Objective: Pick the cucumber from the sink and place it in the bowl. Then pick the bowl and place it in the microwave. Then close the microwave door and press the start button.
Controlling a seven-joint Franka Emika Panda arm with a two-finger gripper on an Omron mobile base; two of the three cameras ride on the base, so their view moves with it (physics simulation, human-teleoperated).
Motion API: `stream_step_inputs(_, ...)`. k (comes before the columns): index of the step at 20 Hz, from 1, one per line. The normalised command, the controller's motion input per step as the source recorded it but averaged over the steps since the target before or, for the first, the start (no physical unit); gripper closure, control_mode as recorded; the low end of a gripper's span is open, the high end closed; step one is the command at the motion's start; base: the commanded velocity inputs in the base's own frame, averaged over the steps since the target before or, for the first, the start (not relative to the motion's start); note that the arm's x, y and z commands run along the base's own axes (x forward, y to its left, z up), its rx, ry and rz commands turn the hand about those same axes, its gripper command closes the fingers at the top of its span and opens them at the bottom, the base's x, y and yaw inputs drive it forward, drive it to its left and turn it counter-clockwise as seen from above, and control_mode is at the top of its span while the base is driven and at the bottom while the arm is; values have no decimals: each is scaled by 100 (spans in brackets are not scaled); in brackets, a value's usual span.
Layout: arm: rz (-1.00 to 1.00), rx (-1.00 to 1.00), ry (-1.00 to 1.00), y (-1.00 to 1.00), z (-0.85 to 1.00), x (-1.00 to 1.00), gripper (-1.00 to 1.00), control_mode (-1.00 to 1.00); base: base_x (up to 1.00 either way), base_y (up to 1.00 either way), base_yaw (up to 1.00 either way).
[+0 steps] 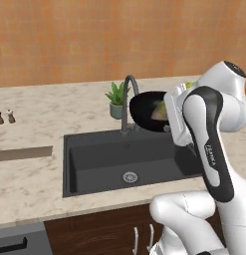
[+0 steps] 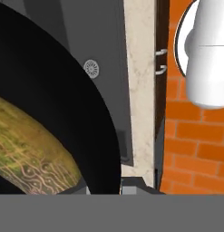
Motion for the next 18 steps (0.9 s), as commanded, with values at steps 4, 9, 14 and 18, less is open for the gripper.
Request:
stream_step_inputs(4, -5, 0, 14, -27, 20, -1, 100, -100, 0, 0, 0)
stream_step_inputs(9, 0, 0, 0, 0, 0, 0, 100, 100, -16, -23, -5)
stream_step_inputs(14, 0, 0, 0, 0, 0, 0, 100, 100, -70, -56, -8)
stream_step_inputs(18, 0, 0, 0, 0, 0, 0, 100, 100, -33, -48, -45)
